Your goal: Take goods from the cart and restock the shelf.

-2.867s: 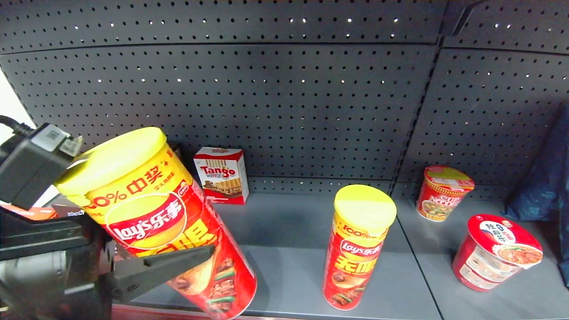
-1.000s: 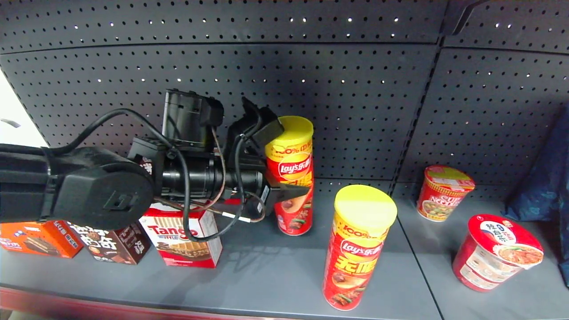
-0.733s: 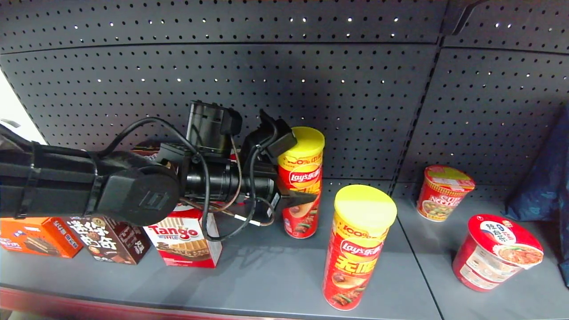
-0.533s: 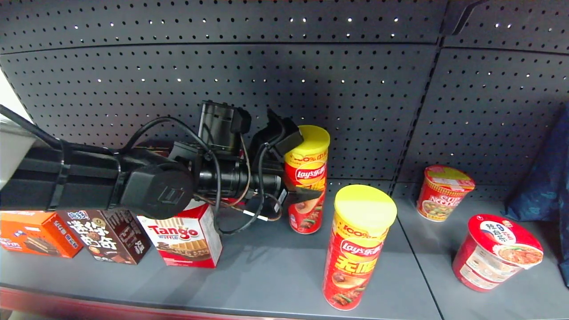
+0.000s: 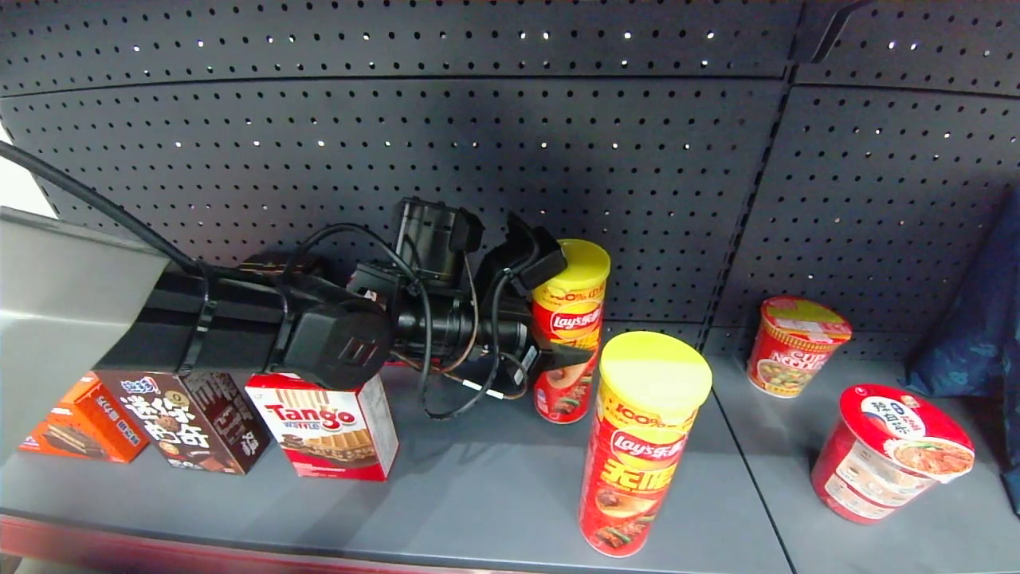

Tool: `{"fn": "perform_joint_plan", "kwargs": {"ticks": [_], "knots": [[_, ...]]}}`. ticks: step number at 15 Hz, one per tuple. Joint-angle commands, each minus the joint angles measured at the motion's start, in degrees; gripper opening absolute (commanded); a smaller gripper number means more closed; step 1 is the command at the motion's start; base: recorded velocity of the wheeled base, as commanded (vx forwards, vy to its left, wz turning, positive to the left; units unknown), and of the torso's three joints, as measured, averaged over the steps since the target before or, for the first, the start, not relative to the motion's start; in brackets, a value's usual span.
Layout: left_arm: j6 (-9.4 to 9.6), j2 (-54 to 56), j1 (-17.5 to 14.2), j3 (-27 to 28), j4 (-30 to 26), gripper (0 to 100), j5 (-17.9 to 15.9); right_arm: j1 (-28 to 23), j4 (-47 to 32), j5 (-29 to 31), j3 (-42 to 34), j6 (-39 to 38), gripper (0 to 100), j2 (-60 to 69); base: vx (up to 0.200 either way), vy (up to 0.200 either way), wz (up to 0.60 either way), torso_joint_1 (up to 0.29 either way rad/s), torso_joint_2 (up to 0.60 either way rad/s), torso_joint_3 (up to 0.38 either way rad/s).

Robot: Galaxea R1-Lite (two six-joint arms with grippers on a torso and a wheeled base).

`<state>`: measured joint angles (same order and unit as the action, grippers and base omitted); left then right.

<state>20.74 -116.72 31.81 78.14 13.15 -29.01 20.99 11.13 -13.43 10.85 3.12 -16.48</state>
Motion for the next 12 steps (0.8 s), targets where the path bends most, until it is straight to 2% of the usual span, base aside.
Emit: {"fn": "perform_joint_plan", "kwargs": {"ticks": [1,12], "knots": [[0.01,-1.40,0.01,0.87,0.03,0,0.01,0.01,0.03,-0.01,-0.04,0.04,100,0.22,0.000,0.000,0.00,0.000,0.00,0.000],[0.01,-4.65,-0.78,3.42,0.03,0,0.01,0.01,0.03,-0.10,-1.36,0.04,100,1.10,0.000,0.000,0.00,0.000,0.00,0.000]]}}
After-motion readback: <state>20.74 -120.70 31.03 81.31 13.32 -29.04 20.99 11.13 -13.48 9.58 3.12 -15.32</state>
